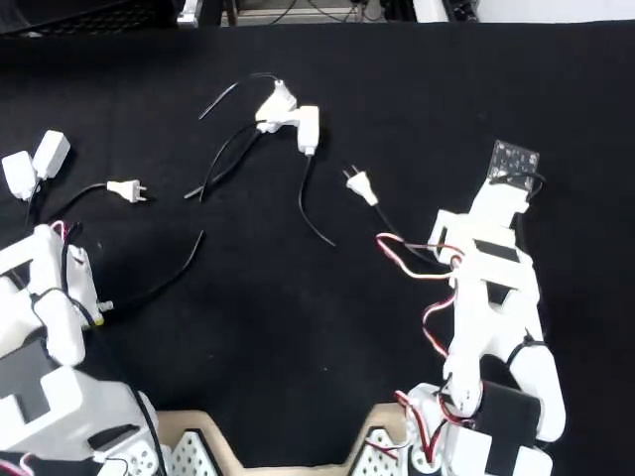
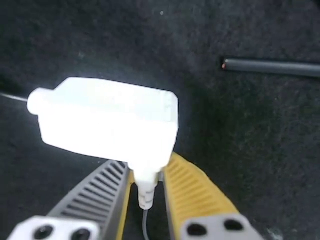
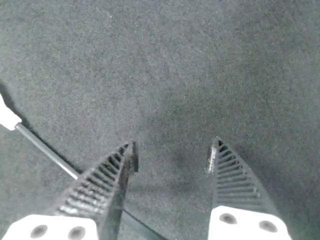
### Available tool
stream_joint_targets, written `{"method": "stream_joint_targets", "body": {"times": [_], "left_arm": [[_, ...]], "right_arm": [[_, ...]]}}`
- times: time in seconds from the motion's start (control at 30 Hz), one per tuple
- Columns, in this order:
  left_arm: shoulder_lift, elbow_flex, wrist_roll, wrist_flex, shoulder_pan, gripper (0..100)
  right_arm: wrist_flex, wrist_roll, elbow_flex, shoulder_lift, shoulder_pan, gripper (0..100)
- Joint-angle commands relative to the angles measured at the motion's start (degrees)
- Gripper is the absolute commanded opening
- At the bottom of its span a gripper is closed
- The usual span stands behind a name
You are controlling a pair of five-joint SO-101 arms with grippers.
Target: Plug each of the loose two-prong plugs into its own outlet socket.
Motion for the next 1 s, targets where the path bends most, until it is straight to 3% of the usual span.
{"method": "stream_joint_targets", "body": {"times": [0.0, 0.17, 0.37, 0.97], "left_arm": [[1.0, -4.4, 0.0, 7.0, 1.3, 3], [1.6, -10.3, 0.0, 16.4, 6.8, 3], [1.0, -14.5, 0.2, 17.1, 14.2, 3], [1.1, -35.0, 0.0, 17.1, 11.6, 3]], "right_arm": [[-0.8, -0.4, -2.2, -0.5, 0.9, 23.4], [-0.8, -0.4, -2.2, -0.5, 0.9, 23.4], [-0.8, -0.4, -2.2, -0.5, 0.9, 23.4], [-0.9, -0.4, -2.4, -0.5, 0.9, 23.4]]}}
